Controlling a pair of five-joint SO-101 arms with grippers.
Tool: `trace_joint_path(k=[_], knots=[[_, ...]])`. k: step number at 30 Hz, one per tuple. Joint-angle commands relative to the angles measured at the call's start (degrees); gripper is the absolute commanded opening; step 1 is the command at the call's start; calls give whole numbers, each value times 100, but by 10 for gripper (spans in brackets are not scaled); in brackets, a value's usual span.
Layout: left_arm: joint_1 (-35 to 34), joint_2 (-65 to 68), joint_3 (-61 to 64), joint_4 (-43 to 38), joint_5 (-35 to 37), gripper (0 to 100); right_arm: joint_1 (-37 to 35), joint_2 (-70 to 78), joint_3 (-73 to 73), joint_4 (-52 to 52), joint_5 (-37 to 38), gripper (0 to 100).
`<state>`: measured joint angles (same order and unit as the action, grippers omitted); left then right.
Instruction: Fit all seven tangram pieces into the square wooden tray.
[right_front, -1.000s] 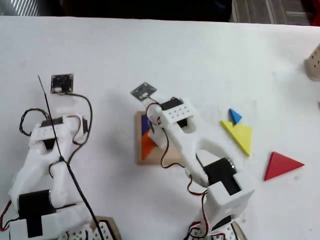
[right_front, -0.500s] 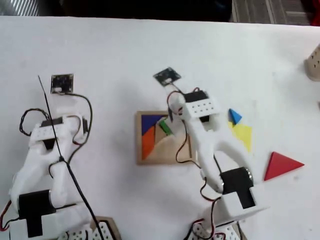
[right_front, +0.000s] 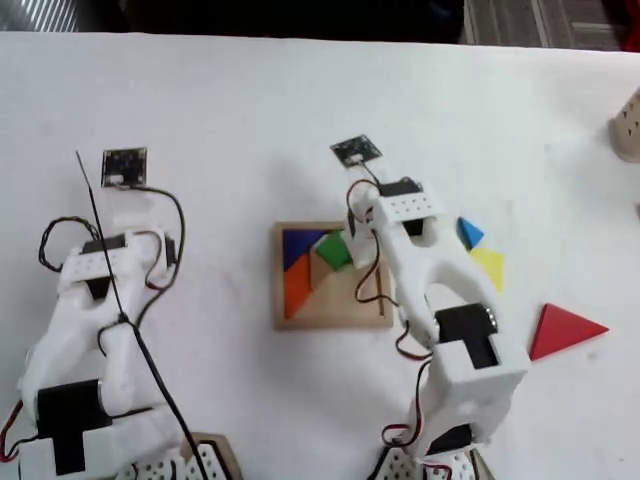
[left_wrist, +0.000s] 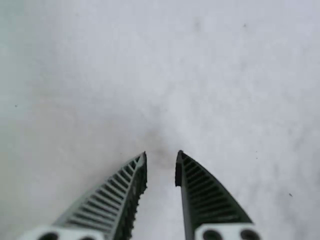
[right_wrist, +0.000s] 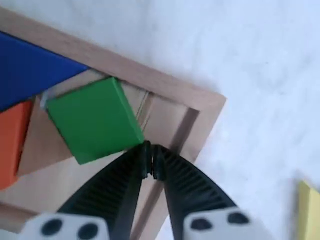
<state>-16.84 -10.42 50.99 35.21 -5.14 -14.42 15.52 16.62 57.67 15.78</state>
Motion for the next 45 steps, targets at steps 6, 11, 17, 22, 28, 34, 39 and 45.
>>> trace_joint_path(k=[6,11,17,22,28,34,39,45], knots=[[-66,-48,-299,-79,0,110,-338,84,-809,75,-404,18],[-66,-48,-299,-88,0,110,-611,40,-624,215,-413,18],[-66,-48,-299,-88,0,110,-400,31,-659,514,-413,18],[-66,-48,-299,-88,0,110,-4,-119,-668,532,-413,18],[-66,-48,-299,-97,0,110,119,-708,-484,1024,-360,17],[-66,-48,-299,-105,0,110,-444,-1446,835,1015,-369,17],[-66,-48,-299,-105,0,110,-1182,-1842,1811,532,-545,17],[-66,-48,-299,-97,0,110,-1578,-1710,1899,-145,-976,17]])
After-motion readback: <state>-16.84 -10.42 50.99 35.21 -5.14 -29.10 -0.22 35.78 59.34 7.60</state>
